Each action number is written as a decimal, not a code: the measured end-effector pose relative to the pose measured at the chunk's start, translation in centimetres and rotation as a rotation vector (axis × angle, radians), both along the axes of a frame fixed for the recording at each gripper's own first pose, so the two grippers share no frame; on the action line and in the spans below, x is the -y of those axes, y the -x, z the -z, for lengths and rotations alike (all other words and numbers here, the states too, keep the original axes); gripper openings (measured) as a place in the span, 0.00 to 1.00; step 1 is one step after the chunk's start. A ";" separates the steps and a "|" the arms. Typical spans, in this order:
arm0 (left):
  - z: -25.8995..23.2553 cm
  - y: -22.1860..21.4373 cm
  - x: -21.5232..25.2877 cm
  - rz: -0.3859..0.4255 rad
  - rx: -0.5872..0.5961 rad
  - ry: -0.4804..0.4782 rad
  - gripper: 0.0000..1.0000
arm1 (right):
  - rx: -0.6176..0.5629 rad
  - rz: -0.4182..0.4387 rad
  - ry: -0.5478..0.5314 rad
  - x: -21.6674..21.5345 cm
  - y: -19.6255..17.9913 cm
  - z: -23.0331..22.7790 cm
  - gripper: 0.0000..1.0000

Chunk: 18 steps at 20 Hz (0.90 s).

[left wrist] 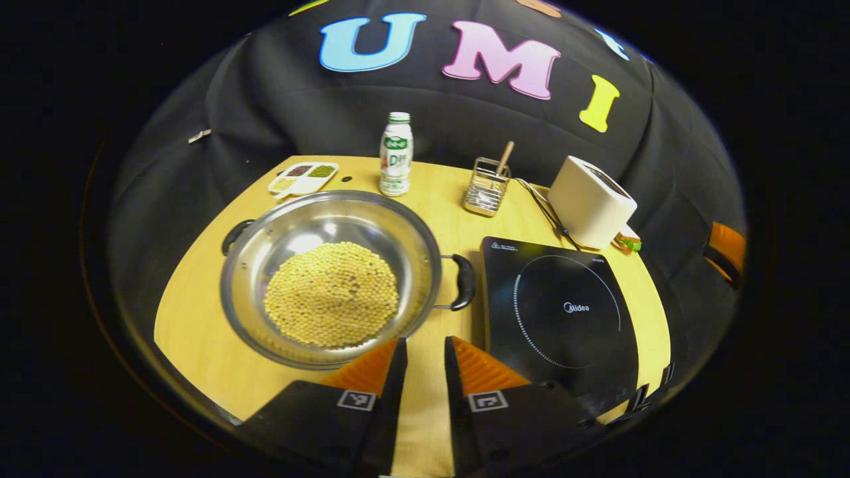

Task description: First push the handle of the pot to place it horizontally, then grasp the pot with both hands and set it on the induction cooktop.

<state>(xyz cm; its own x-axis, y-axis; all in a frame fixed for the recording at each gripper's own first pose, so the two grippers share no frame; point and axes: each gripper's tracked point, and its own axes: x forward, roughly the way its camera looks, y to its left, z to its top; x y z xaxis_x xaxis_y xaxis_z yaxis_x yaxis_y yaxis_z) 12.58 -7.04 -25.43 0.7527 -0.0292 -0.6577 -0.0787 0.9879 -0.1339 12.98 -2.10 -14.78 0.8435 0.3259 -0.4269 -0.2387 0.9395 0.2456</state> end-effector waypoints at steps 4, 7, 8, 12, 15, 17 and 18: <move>-3.9 0.4 -7.1 -0.081 0.099 -0.011 0.81 | -0.084 -0.014 -0.034 -5.0 0.2 1.7 0.99; -6.4 -0.5 -12.3 -0.093 0.159 -0.014 0.97 | -0.125 -0.002 -0.043 -9.1 -0.2 2.7 0.99; -6.5 -1.1 -13.6 -0.089 0.169 -0.008 0.95 | -0.141 0.000 -0.045 -10.7 -0.4 3.2 0.99; -5.7 -3.5 -19.6 -0.057 0.198 -0.003 0.96 | -0.217 -0.003 -0.054 -16.7 -1.1 5.6 0.99; -3.9 -5.6 -23.0 -0.022 0.188 -0.017 0.95 | -0.241 -0.006 -0.043 -20.4 -2.0 7.9 0.99; -2.8 -7.1 -25.0 -0.004 0.189 -0.019 0.95 | -0.277 -0.012 -0.038 -22.5 -2.2 10.4 0.99; -2.2 -7.7 -25.6 0.006 0.190 -0.017 0.95 | -0.293 -0.015 -0.030 -23.2 -2.3 11.4 0.99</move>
